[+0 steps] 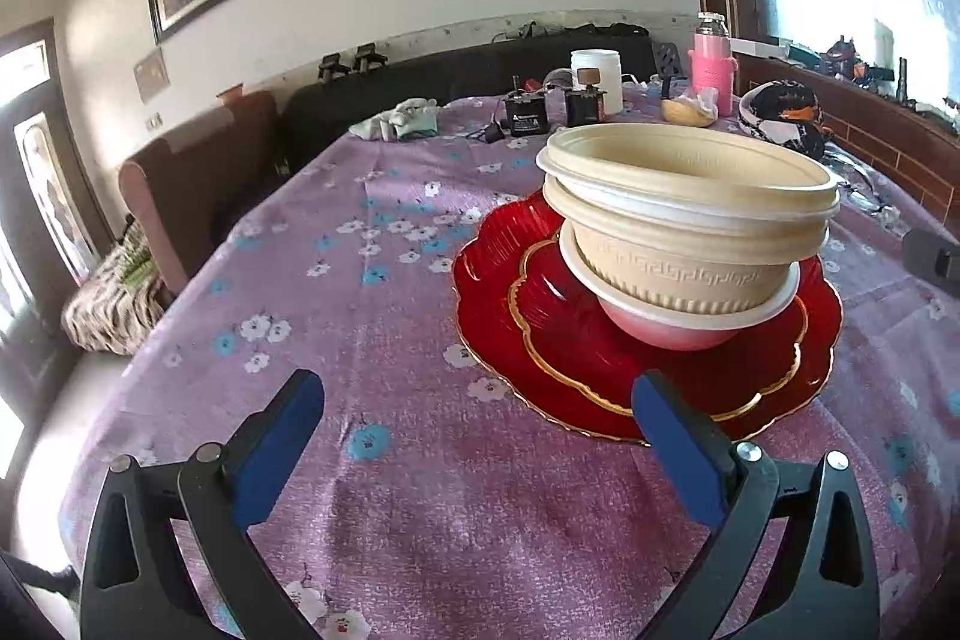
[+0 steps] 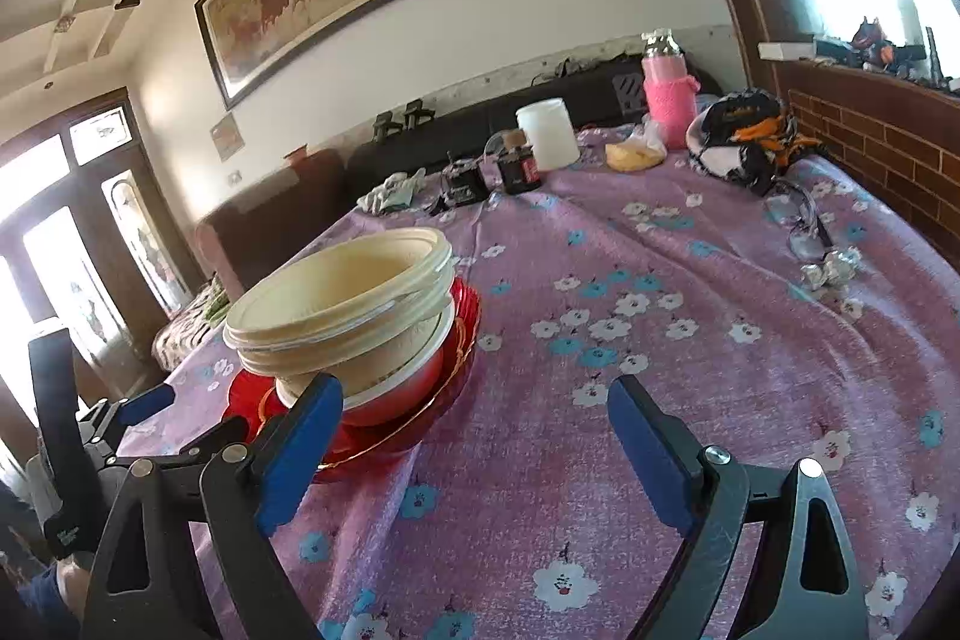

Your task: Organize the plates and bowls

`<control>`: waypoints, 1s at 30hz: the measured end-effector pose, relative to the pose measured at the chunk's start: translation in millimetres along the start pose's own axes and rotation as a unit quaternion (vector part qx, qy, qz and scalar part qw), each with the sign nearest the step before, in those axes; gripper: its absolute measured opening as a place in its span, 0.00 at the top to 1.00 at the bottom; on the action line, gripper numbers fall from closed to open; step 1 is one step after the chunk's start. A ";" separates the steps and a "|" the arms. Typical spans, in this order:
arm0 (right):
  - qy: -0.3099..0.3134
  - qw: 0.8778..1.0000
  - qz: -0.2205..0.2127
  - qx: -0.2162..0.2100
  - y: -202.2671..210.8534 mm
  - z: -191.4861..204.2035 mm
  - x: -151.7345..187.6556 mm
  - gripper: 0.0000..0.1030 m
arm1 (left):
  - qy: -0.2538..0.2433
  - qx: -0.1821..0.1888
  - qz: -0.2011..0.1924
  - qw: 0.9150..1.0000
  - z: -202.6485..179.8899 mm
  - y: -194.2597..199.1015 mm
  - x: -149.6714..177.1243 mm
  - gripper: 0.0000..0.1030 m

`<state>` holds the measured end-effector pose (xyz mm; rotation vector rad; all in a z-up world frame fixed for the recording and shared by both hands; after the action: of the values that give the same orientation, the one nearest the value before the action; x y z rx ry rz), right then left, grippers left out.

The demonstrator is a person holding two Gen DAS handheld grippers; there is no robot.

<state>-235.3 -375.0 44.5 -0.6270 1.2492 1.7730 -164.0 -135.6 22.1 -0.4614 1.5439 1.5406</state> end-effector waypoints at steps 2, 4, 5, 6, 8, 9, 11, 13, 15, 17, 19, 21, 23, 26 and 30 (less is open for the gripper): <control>-0.003 1.000 0.008 0.004 -3.8 -1.2 -0.1 0.10 | 0.003 0.006 0.004 1.000 0.7 -1.9 -0.3 0.00; -0.003 1.000 0.018 0.001 -8.2 -1.4 -0.4 0.10 | 0.006 0.013 0.007 1.000 1.6 -3.0 0.0 0.00; -0.003 1.000 0.021 0.002 -9.1 -1.4 0.4 0.10 | 0.008 0.015 0.008 1.000 2.0 -3.5 0.1 0.00; -0.003 1.000 0.023 0.002 -9.8 -1.5 0.4 0.10 | 0.009 0.019 0.010 1.000 2.7 -4.3 0.1 0.00; -0.004 1.000 0.027 0.000 -11.5 -1.9 1.0 0.10 | 0.014 0.026 0.013 0.999 4.2 -5.8 0.0 0.00; -0.005 1.000 0.029 0.000 -12.1 -1.9 1.0 0.10 | 0.015 0.029 0.015 0.999 4.4 -6.5 0.0 0.00; -0.005 0.999 0.032 -0.001 -13.2 -2.0 1.0 0.10 | 0.018 0.034 0.018 0.999 5.5 -7.3 0.1 0.00; -0.008 0.999 0.041 0.002 -16.7 -2.8 1.4 0.10 | 0.019 0.037 0.019 0.999 6.1 -7.8 0.2 0.00; -0.012 0.999 0.043 0.003 -17.8 -4.7 1.1 0.10 | 0.021 0.042 0.020 0.999 6.8 -8.3 0.1 0.00; -0.015 0.998 0.053 0.002 -21.1 -5.5 1.3 0.10 | 0.022 0.050 0.022 0.998 7.3 -8.5 0.3 0.00; -0.019 0.998 0.057 0.004 -22.4 -6.7 1.4 0.10 | 0.025 0.054 0.022 0.998 8.5 -8.7 0.2 0.00; -0.019 0.998 0.059 0.003 -23.4 -6.9 1.1 0.10 | 0.029 0.055 0.021 0.998 9.9 -8.4 0.3 0.00; -0.021 0.998 0.062 0.004 -24.7 -7.9 0.7 0.10 | 0.031 0.057 0.022 0.998 10.4 -8.9 0.2 0.00; -0.021 0.997 0.069 0.001 -27.1 -8.1 1.1 0.10 | 0.034 0.058 0.021 0.998 11.6 -8.5 -0.1 0.00; -0.023 0.997 0.078 0.001 -30.5 -9.1 1.4 0.10 | 0.036 0.063 0.025 0.997 12.0 -10.2 -0.1 0.00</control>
<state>-210.5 -378.8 24.9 -0.4956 1.2974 1.9036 -152.2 -126.1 17.9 -0.4142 1.7090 1.4685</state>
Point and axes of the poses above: each gripper's, at about its wrist camera, not at the fingertips, and y roughly against the way its jaws point, z to its left, x to its underside, the point moved 2 cm from there along -y, roughly the way its jaws point, and after that the axes turned 2 degrees about z, right-handed, at the moved point
